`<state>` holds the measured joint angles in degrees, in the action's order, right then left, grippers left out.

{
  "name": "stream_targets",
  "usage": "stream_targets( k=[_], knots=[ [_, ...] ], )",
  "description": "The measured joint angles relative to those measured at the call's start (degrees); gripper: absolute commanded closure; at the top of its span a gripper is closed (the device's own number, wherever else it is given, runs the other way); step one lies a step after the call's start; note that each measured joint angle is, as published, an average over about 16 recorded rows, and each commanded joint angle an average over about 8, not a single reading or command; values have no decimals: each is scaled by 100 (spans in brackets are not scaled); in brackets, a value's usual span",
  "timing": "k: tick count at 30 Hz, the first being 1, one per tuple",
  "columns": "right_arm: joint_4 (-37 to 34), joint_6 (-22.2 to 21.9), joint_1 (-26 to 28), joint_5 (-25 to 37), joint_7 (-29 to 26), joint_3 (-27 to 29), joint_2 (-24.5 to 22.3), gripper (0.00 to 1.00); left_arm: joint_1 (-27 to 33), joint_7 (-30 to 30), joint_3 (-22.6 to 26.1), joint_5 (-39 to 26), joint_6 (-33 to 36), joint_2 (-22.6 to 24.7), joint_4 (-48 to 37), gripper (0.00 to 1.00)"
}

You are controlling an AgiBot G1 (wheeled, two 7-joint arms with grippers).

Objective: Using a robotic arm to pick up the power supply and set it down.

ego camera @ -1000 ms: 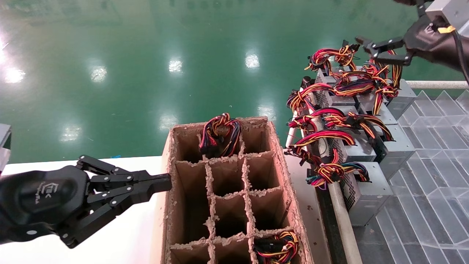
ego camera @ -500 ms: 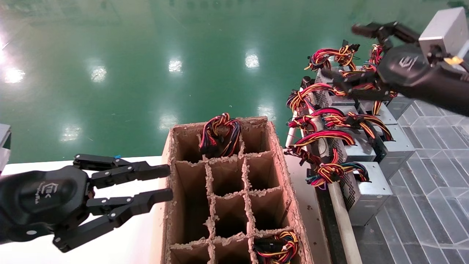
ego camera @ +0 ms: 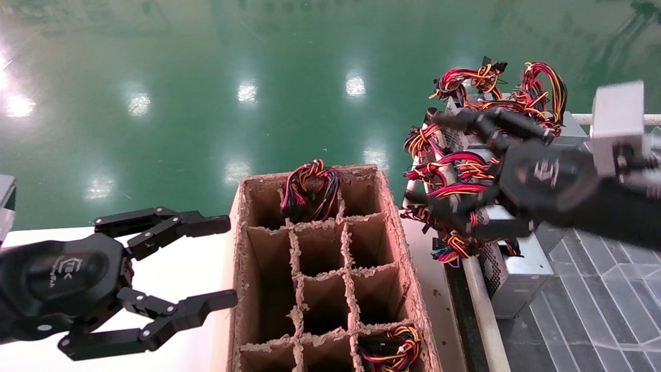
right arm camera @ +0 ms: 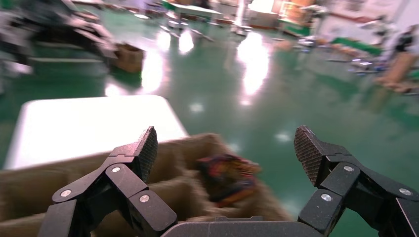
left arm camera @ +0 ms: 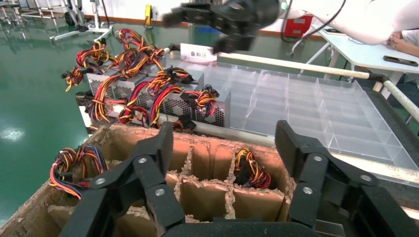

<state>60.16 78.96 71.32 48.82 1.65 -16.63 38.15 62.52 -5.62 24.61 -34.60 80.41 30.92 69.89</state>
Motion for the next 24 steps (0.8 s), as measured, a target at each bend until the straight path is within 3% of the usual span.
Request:
stream_targets(
  k=[12, 24],
  knots=[
    [1203, 605, -875, -627, -1087, 55, -281, 0, -1, 0, 0, 0, -1, 0, -1, 0],
    [1488, 749, -1085, -786, -1317, 73, -351, 0, -1, 0, -1, 1, -3, 0, -1, 0]
  ],
)
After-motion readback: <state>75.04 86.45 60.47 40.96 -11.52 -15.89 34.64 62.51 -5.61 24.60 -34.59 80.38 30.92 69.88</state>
